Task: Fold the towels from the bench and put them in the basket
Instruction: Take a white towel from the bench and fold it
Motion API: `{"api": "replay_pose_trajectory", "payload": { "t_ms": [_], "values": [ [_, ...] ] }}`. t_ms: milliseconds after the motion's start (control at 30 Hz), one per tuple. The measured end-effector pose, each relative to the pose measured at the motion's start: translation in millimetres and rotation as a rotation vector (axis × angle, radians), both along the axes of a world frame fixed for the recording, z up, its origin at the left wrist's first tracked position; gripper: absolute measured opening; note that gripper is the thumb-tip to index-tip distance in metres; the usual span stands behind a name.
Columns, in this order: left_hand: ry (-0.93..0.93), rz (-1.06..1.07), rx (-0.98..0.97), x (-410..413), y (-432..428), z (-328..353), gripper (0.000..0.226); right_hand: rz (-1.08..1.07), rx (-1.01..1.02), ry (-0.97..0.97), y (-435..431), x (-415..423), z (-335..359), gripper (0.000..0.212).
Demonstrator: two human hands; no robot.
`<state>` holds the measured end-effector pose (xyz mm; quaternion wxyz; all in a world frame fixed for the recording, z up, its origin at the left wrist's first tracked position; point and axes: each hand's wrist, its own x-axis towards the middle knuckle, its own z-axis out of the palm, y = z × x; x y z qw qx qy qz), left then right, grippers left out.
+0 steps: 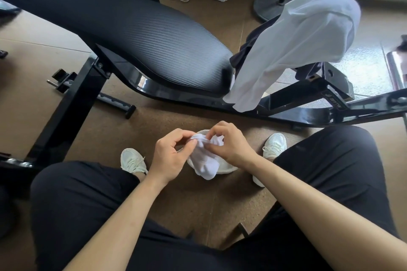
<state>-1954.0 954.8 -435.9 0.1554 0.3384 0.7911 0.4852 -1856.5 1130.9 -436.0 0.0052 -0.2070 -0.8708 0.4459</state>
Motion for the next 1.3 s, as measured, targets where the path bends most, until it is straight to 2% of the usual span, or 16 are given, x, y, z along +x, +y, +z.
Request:
{"api": "replay_pose_trajectory", "payload": {
  "t_ms": [167, 400, 567, 700, 800, 900, 1067, 1233, 1300],
  "values": [
    [0.016, 0.072, -0.003, -4, -9, 1, 0.022, 0.093, 0.055, -0.121, 7, 1, 0, 0.020],
    [0.031, 0.250, -0.001, -14, -21, 8, 0.013, 0.209, 0.298, -0.300, 24, 12, -17, 0.013],
    [0.071, 0.421, -0.047, -30, -35, 6, 0.017, 0.071, 0.362, -0.276, 41, 22, -17, 0.024],
    [0.041, 0.504, -0.060, -37, -41, 3, 0.018, -0.064, 0.401, -0.296, 51, 26, -17, 0.047],
    [0.046, 0.483, -0.109, -34, -40, 0, 0.017, -0.136, 0.478, -0.312, 54, 25, -19, 0.039],
    [0.043, 0.483, -0.132, -33, -38, -1, 0.018, -0.163, 0.492, -0.279, 53, 24, -20, 0.019],
    [0.030, 0.472, -0.149, -38, -40, -2, 0.019, -0.229, 0.464, -0.119, 53, 18, -15, 0.018],
    [0.054, 0.511, -0.080, -39, -37, -2, 0.018, -0.285, 0.525, 0.042, 57, 17, -8, 0.004],
    [0.065, 0.531, -0.051, -38, -35, -1, 0.018, -0.324, 0.502, 0.069, 61, 17, -7, 0.010]
  ]
}}
